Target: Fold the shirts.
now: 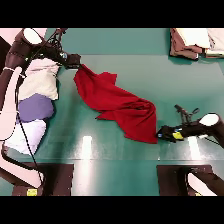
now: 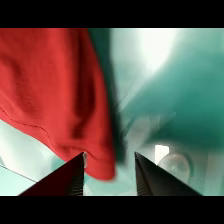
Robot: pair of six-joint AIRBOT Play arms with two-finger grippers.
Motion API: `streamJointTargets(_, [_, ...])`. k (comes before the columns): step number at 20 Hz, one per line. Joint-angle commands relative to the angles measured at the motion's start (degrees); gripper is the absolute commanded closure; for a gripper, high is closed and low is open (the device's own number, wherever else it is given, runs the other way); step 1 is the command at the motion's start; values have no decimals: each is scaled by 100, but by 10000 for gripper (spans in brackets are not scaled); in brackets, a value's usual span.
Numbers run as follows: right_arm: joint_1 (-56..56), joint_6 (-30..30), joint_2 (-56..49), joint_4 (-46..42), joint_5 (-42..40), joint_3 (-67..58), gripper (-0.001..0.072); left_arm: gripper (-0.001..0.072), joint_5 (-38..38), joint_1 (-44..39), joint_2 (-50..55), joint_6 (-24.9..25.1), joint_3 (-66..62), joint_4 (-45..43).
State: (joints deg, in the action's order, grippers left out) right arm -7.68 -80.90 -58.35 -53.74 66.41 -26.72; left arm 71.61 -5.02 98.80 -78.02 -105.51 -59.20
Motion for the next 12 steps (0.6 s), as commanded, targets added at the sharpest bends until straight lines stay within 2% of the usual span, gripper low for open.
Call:
streamJointTargets(1, [-837, 114, -702, 101, -522, -258, 599, 682, 52, 4, -13, 2, -7, 7])
streamJointTargets(2, [-920, 164, -839, 96, -527, -448, 695, 682, 66, 4, -57, 2, -7, -11])
streamJointTargets(4, [-870, 164, -872, 24, -470, -933, 695, 683, -26, 7, -286, 4, -9, -179])
streamJointTargets(7, [-415, -131, -201, -813, -153, -1993, 695, 682, -332, 7, -1034, 0, -9, -979])
streamJointTargets(9, [68, -166, 435, -1355, 205, -2951, 696, 682, -540, 7, -1775, 4, -9, -1285])
streamJointTargets(12, [863, -160, 1158, -1506, 546, -4533, 696, 683, -979, 4, -3045, 4, -9, -1285])
